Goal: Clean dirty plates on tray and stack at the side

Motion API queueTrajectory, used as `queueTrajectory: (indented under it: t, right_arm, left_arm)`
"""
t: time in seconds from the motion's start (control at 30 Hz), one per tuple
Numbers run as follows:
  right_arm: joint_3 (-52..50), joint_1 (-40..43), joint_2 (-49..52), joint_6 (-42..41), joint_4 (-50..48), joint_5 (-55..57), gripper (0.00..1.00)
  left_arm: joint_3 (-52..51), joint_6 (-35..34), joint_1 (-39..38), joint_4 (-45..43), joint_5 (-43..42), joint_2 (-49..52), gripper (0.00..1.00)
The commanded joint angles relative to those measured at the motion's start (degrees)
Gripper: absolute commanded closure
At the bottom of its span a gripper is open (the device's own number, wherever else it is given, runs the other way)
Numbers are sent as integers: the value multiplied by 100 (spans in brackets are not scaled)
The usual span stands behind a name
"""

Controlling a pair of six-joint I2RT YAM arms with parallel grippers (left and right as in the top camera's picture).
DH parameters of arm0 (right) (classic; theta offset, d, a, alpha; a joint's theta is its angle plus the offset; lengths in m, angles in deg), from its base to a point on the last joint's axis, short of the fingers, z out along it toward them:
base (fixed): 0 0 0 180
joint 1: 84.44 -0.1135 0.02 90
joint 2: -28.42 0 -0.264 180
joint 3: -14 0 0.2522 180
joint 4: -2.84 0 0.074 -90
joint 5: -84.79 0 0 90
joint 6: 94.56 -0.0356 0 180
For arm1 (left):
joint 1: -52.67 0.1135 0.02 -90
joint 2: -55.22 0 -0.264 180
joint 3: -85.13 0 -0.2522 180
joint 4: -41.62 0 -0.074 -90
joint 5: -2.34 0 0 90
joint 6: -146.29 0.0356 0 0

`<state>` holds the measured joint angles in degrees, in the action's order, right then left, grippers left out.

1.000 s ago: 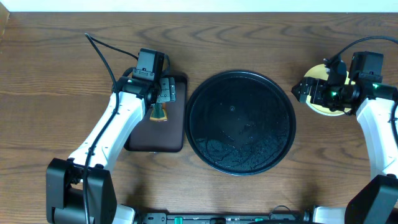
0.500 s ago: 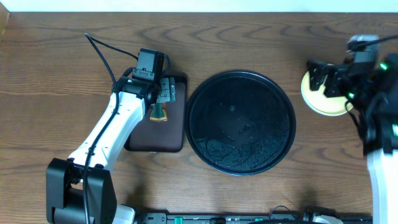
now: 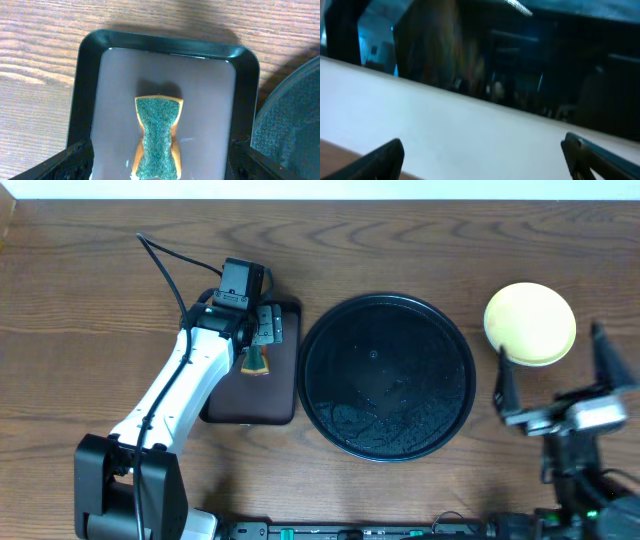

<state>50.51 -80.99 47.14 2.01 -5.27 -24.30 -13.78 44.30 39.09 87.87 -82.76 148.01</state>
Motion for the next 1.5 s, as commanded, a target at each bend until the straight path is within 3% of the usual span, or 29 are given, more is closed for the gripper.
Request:
queueTrajectory:
  t: [0.0,0.2,0.4,0.73,1.03,1.33,1.47]
  right_arm:
    - [-894,-63,-315,31,-496,96,1]
    - [-1598,-516,-1080,15,-181,1075,1]
    - [-1692,-651,-1862,42,1097,1204,1]
    - [-2253,-660,-1845,35,1266,1283,1]
    - [-2243,-728,-1845,315,2590,1309,1]
    - [-2243,-496,-1845,715,2566,1327,1]
    - [-2243,-409,-1845,188,2430,1897,1]
  left_arm:
    - [92,-4,17,-2,72,7,14]
    - [92,-4,17,-2,72,7,13]
    - [92,-4,17,-2,72,7,13]
    - [92,-4,17,-2,72,7,13]
    - [92,-4,17,-2,72,7,13]
    - [92,-4,17,-2,72,7,13]
    - [92,-4,17,-2,72,7,13]
